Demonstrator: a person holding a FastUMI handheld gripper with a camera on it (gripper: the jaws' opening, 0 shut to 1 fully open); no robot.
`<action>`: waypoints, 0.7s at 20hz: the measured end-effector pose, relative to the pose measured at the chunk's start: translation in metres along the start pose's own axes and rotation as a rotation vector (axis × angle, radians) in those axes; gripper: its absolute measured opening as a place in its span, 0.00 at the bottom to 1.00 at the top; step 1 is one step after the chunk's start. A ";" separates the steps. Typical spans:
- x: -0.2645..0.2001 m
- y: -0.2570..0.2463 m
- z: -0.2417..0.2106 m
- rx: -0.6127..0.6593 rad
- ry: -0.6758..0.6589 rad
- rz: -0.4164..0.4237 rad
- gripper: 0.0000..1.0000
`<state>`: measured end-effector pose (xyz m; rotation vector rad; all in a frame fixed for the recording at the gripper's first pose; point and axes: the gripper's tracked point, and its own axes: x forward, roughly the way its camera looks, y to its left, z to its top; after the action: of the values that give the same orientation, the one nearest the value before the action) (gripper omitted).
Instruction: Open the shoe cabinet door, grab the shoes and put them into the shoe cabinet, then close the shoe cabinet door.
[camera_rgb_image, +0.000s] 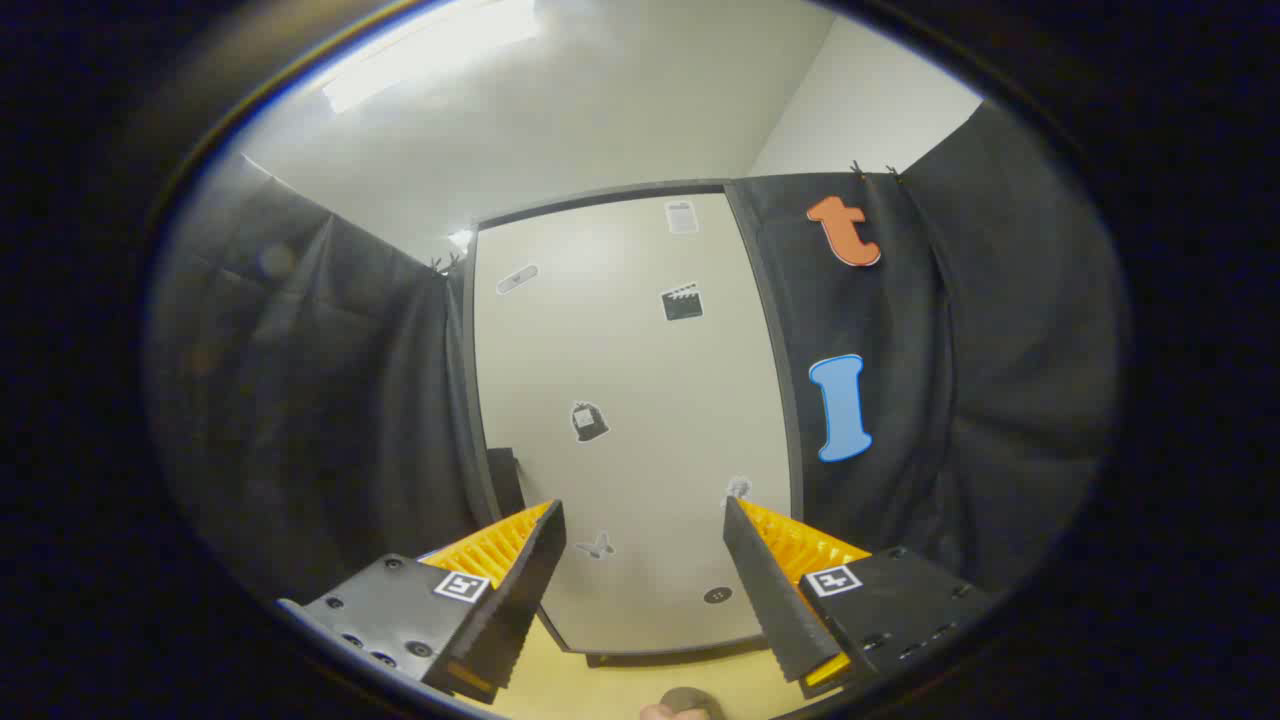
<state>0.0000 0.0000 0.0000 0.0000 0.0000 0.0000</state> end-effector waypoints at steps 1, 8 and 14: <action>-0.001 0.000 -0.002 0.002 0.000 -0.002 0.98; -0.010 -0.015 -0.013 -0.012 0.005 -0.043 0.98; -0.009 -0.009 -0.023 -0.001 0.024 -0.033 0.98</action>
<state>-0.0094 -0.0088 -0.0227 -0.0012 0.0237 -0.0330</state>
